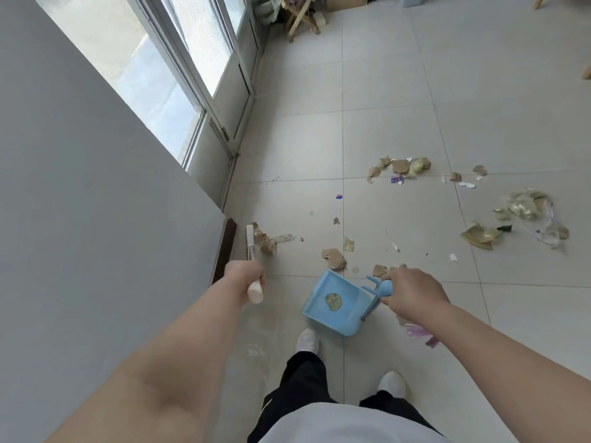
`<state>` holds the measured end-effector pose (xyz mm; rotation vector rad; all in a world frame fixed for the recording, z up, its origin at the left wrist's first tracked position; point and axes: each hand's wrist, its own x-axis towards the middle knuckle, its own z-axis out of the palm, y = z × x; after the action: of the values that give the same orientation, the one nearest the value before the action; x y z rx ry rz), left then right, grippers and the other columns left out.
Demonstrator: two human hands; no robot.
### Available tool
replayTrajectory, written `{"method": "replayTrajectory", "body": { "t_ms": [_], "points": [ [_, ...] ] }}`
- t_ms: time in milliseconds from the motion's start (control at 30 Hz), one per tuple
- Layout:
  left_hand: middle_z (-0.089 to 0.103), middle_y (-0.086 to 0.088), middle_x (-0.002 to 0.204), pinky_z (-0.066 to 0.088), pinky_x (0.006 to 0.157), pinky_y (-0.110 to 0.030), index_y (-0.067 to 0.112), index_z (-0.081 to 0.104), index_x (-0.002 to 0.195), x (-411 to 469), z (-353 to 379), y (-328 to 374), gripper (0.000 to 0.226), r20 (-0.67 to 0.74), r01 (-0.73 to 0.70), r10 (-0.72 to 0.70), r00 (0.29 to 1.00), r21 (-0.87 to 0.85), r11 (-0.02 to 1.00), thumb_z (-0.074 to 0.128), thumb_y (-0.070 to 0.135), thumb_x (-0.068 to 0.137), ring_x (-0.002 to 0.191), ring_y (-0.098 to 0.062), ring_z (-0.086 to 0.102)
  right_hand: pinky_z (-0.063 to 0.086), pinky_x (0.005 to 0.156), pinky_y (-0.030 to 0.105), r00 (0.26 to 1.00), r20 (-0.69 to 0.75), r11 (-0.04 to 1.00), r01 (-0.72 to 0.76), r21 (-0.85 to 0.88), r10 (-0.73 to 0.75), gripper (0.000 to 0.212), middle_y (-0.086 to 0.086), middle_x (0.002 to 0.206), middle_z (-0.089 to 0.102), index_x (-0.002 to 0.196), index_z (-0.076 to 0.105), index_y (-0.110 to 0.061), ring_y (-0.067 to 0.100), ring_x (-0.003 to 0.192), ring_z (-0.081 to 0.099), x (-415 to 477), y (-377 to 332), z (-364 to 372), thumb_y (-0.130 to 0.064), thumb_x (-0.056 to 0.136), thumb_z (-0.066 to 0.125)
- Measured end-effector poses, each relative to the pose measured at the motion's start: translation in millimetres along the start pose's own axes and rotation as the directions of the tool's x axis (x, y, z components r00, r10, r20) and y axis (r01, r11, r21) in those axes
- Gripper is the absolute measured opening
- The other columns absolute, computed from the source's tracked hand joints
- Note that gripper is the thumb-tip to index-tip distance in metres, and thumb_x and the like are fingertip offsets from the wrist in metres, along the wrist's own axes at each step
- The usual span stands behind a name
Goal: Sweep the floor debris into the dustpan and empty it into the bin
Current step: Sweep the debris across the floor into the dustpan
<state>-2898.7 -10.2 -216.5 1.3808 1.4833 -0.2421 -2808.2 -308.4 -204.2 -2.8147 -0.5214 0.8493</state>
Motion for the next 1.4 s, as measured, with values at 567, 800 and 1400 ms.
{"method": "replayTrajectory", "body": {
  "t_ms": [567,800,1400],
  "points": [
    [0.053,-0.013,0.094,0.042,0.037,-0.015,0.003,0.044,0.132,102,6,80,0.041,0.219,0.021,-0.047,0.975,0.118,0.993,0.043,-0.003,0.091,0.055,-0.015,0.047,0.046,0.071,0.026,0.966,0.019,0.961,-0.258,0.098,0.257,0.026,-0.005,0.102,0.065,0.109,0.068,-0.039,0.018,0.091,0.062,11,-68,30,-0.035,0.083,0.07],
    [0.051,-0.013,0.077,0.037,0.03,-0.013,-0.004,0.053,0.112,35,65,76,0.027,0.406,-0.118,0.009,0.914,0.244,0.963,0.041,-0.002,0.088,0.053,-0.02,0.048,0.053,0.07,0.028,0.933,0.024,0.918,-0.359,0.169,0.36,0.022,-0.009,0.087,0.07,0.102,0.07,-0.036,0.015,0.083,0.065,-22,-56,34,-0.034,0.08,0.068],
    [0.048,-0.008,0.066,0.04,0.038,-0.012,0.001,0.052,0.084,-77,116,38,0.013,0.486,-0.257,0.071,0.871,0.329,0.909,0.044,-0.008,0.088,0.042,-0.014,0.044,0.044,0.059,0.025,0.832,0.012,0.779,-0.524,0.345,0.555,0.014,-0.002,0.085,0.069,0.091,0.072,-0.025,0.022,0.08,0.065,-161,36,79,-0.023,0.079,0.065]
  ]
}}
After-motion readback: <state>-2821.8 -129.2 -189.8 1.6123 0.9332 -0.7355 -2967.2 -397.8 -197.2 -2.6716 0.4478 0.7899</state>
